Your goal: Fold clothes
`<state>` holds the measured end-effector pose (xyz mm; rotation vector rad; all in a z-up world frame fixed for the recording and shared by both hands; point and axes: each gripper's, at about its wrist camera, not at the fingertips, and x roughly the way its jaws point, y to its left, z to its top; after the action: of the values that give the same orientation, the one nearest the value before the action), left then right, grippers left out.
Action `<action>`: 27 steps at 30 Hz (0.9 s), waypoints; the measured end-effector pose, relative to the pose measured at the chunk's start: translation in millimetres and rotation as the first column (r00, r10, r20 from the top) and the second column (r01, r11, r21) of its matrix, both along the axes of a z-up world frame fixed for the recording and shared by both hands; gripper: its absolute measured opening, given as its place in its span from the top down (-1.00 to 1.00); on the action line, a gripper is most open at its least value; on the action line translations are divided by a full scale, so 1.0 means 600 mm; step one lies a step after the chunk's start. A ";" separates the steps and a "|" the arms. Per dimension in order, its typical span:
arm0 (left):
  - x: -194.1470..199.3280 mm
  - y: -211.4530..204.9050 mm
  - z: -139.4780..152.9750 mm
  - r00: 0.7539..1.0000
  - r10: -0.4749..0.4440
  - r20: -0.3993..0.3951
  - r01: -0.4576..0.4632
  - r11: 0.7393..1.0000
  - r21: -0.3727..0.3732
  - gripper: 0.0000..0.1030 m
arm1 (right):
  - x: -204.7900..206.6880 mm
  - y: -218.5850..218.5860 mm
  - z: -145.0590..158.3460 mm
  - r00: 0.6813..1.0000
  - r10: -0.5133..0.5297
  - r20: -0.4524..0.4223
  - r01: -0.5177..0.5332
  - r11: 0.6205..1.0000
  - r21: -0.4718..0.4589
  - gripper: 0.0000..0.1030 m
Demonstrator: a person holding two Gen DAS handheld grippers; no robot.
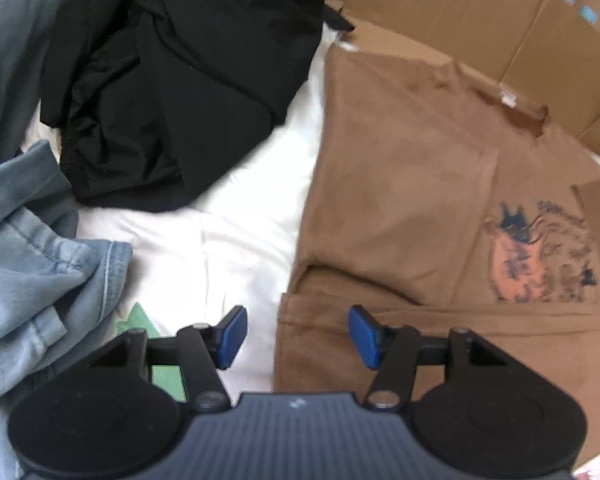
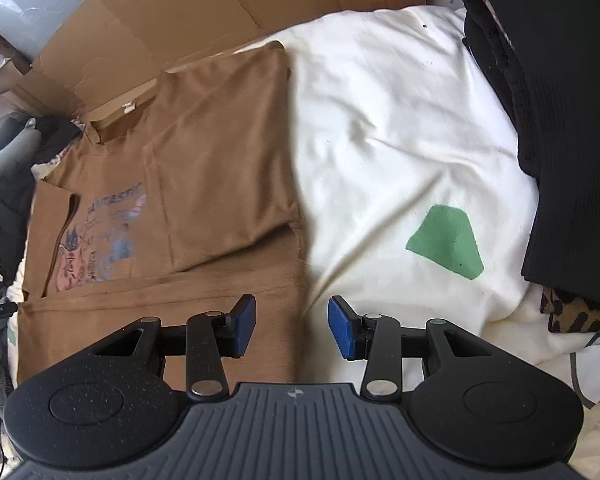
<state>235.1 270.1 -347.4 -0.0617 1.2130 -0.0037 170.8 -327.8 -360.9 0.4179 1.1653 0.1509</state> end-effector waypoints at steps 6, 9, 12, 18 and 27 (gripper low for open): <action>0.002 -0.012 -0.027 1.000 -0.024 -0.003 0.024 1.000 0.018 0.05 | 0.000 0.001 -0.026 1.000 0.006 -0.007 -0.006 1.000 -0.027 0.08; -0.001 -0.012 -0.028 1.000 -0.025 0.008 0.025 1.000 0.019 0.10 | 0.003 0.002 -0.032 1.000 -0.001 -0.007 0.001 1.000 -0.031 0.09; -0.007 -0.013 -0.022 0.999 -0.040 0.026 0.040 0.999 0.017 0.57 | 0.004 0.009 -0.029 1.000 0.019 0.010 -0.018 0.999 -0.047 0.27; -0.032 -0.013 0.001 0.995 -0.049 0.086 0.046 0.998 0.040 0.76 | -0.005 0.024 -0.007 0.996 0.061 0.066 -0.056 0.995 -0.083 0.64; -0.058 -0.022 0.023 0.985 -0.074 0.154 0.063 0.995 0.074 0.78 | -0.027 0.040 0.015 0.983 0.105 0.152 -0.084 0.987 -0.137 0.64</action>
<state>200.2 256.9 -333.7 0.0399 1.0568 -0.0268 154.5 -303.7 -351.7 0.2307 1.0316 0.1861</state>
